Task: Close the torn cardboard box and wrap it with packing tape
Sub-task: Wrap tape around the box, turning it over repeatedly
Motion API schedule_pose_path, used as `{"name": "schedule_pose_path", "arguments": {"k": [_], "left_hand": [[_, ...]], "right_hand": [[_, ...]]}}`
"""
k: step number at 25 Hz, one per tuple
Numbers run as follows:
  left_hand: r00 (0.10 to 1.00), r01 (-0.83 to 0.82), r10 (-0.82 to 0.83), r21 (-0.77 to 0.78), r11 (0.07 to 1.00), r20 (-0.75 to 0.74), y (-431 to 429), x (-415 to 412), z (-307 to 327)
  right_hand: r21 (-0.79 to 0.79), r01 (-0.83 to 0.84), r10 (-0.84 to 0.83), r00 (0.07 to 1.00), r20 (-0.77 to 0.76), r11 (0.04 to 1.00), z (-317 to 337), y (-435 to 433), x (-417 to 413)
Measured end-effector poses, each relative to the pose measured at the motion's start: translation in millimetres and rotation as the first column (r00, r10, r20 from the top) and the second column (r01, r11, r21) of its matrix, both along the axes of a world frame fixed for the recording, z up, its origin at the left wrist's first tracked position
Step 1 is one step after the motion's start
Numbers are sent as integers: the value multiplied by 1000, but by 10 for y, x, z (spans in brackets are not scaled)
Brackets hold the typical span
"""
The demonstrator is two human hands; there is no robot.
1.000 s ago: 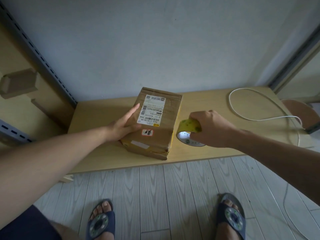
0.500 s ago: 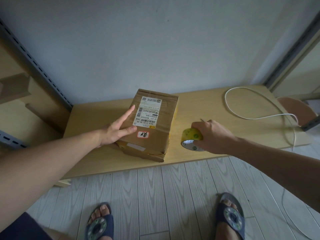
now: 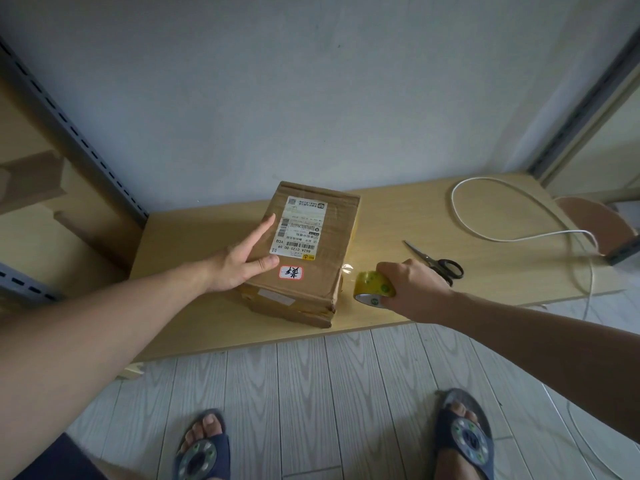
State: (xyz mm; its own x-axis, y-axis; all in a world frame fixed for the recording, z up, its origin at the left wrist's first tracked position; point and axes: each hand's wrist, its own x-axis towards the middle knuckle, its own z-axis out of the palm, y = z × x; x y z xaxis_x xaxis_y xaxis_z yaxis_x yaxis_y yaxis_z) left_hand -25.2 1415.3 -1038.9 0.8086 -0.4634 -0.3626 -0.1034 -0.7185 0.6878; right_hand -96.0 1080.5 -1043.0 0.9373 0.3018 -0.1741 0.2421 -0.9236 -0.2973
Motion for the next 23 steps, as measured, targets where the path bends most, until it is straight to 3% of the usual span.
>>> {"name": "schedule_pose_path", "arguments": {"k": [2, 4, 8, 11, 15, 18, 21, 23], "left_hand": [[997, -8, -10, 251, 968, 72, -128, -27, 166], [989, -43, -17, 401, 915, 145, -389, -140, 302], [924, 160, -325, 566, 809, 203, -952, -421, 242], [905, 140, -353, 617, 774, 237, -1039, -503, 118], [873, 140, -378, 583, 800, 309, -932, -539, 91], [887, 60, -308, 575, 816, 343, -1006, -616, 54], [956, -162, -5, 540, 826, 294, -1191, -632, 86], [971, -189, 75, 537, 822, 227, -1231, -582, 147]], "right_hand": [[-48, -14, 14, 1000, -6, 999, -39, 30, 38], [-69, -22, 21, 1000, -10, 997, -45, 66, 68], [-122, -44, 39, 998, -43, 992, -8, 94, 101], [-139, -50, 41, 997, -66, 989, 40, 62, 129], [-142, -53, 46, 997, -58, 988, 26, 50, 128], [-121, -47, 42, 998, -48, 992, -2, 50, 111], [-74, -38, 33, 997, -68, 997, 2, 24, 115], [-19, -23, 22, 998, -62, 1000, 50, 28, 122]]}}
